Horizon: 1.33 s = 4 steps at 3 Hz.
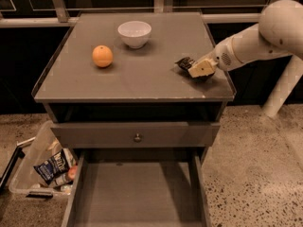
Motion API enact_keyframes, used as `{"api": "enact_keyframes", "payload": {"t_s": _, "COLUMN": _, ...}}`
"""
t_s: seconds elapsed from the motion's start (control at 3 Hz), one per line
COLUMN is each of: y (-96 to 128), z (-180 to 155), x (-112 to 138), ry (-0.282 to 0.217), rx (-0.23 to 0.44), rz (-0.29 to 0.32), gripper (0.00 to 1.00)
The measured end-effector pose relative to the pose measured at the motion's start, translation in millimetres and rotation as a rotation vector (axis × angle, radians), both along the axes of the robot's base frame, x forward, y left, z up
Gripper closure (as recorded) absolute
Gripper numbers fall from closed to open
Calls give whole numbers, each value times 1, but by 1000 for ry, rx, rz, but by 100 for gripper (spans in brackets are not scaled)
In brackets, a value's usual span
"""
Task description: Place rxbar chocolate into middle drawer
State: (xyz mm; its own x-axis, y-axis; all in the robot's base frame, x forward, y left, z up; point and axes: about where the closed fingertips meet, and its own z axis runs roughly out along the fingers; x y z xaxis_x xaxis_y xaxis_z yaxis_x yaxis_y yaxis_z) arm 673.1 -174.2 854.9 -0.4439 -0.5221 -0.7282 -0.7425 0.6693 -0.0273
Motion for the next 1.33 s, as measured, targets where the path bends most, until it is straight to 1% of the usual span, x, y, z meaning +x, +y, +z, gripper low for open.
{"api": "enact_keyframes", "payload": {"t_s": 0.33, "y": -12, "z": 18, "x": -38, "ry": -35, "rx": 38, "rz": -6, "gripper": 100}}
{"api": "enact_keyframes", "payload": {"t_s": 0.67, "y": -17, "z": 31, "x": -74, "ry": -68, "rx": 63, "rz": 6, "gripper": 100}}
{"api": "enact_keyframes", "payload": {"t_s": 1.0, "y": -19, "z": 26, "x": -118, "ry": -91, "rx": 78, "rz": 56, "gripper": 100}}
{"api": "enact_keyframes", "payload": {"t_s": 1.33, "y": -15, "z": 4, "x": -159, "ry": -109, "rx": 67, "rz": 138, "gripper": 100}}
